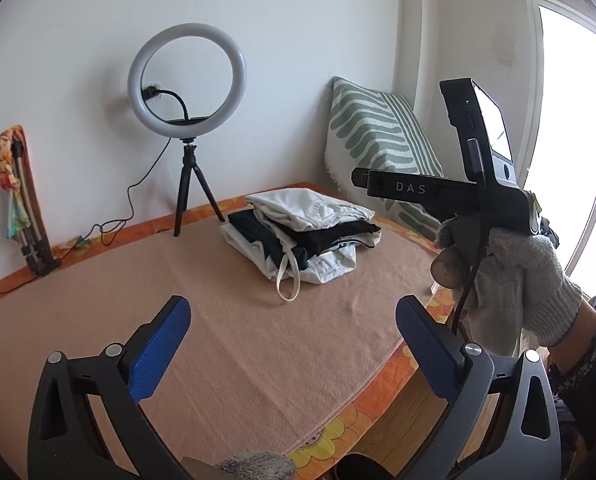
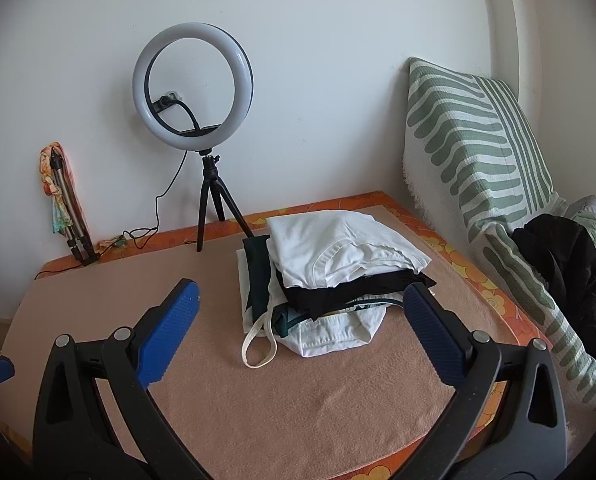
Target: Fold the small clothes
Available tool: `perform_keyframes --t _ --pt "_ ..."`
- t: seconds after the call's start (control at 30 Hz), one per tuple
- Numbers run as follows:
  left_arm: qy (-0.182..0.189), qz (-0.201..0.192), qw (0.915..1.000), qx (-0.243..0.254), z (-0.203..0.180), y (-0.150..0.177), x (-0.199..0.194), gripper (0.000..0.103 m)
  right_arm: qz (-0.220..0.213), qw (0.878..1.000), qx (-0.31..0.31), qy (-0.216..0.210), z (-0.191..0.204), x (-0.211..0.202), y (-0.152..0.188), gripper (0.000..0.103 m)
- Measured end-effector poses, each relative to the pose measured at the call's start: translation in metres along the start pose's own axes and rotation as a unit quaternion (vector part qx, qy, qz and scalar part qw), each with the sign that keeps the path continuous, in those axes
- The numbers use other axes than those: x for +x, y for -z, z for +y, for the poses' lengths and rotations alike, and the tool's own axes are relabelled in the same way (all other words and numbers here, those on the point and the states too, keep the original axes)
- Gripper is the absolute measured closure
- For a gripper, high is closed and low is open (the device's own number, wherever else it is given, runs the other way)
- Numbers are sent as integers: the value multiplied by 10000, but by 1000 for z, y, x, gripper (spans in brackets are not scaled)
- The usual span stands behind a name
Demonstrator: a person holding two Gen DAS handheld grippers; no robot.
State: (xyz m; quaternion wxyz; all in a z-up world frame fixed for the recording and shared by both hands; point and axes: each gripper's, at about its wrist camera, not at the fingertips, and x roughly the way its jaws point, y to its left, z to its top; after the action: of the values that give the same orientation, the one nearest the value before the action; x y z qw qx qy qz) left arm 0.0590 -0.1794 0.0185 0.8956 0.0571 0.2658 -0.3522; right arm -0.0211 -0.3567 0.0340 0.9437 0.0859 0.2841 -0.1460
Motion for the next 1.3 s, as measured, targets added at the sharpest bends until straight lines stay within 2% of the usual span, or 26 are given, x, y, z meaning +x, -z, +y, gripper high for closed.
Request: perform_keyframes --t 0.2,0.33,0.47,0.57,0.67,0.8,1.3 --pt "-165 113 9998 -78 13 17 -6 1 22 10000 27 17 10 -5 22 0" --pt "-186 209 9994 -227 26 30 -3 1 62 9999 -68 55 18 -5 30 0" --pt "-124 345 9983 -447 36 44 3 1 105 9999 -19 -83 22 -3 34 0" --pt "-236 508 9979 -315 36 51 12 1 28 10000 54 -51 23 -1 34 0" --pt "-470 485 9976 -141 37 56 15 1 -9 10000 47 18 24 2 33 0" --pt "-594 532 9968 -56 39 60 17 1 -5 10000 13 6 26 3 33 0" --pt "-687 573 9960 1 42 64 13 1 28 9999 104 117 21 5 44 0"
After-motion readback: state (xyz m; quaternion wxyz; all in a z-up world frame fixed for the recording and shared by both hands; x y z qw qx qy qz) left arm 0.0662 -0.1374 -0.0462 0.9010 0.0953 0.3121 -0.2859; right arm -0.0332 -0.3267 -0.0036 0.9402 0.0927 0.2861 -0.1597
